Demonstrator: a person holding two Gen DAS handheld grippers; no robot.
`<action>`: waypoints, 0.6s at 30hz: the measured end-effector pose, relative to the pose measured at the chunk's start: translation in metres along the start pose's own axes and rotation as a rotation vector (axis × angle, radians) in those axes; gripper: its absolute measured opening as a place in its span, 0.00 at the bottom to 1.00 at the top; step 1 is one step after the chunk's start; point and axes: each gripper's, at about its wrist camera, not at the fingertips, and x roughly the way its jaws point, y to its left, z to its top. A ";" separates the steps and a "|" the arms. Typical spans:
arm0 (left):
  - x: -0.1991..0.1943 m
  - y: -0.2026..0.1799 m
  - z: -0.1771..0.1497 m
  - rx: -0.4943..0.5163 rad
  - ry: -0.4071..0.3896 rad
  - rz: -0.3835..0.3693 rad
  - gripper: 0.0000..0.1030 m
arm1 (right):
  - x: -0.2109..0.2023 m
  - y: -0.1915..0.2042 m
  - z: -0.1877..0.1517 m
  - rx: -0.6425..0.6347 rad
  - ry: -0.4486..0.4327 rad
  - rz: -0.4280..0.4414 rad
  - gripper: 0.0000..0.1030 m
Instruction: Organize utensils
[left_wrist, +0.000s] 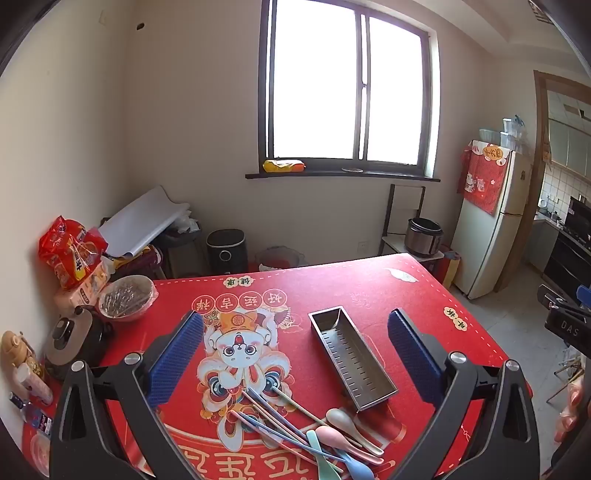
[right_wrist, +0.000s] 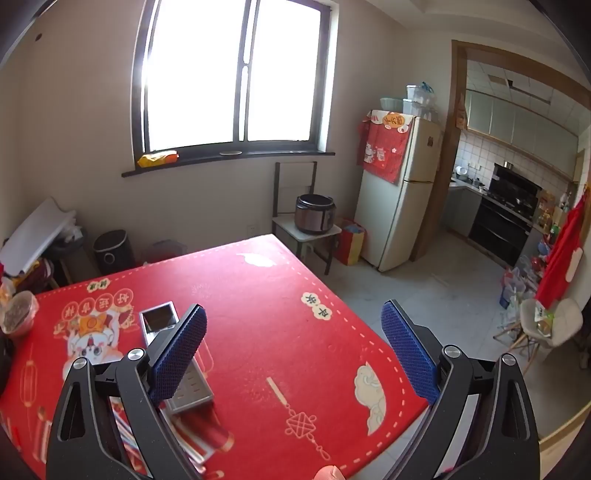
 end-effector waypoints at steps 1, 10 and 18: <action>0.000 0.000 0.000 0.000 0.000 0.000 0.95 | 0.000 0.000 0.000 -0.001 0.001 -0.001 0.90; 0.000 0.000 0.000 0.001 -0.002 0.006 0.95 | 0.000 0.000 0.000 0.000 0.002 -0.001 0.90; -0.006 -0.003 0.000 0.005 -0.011 0.017 0.95 | 0.000 0.001 0.000 0.001 0.001 -0.004 0.90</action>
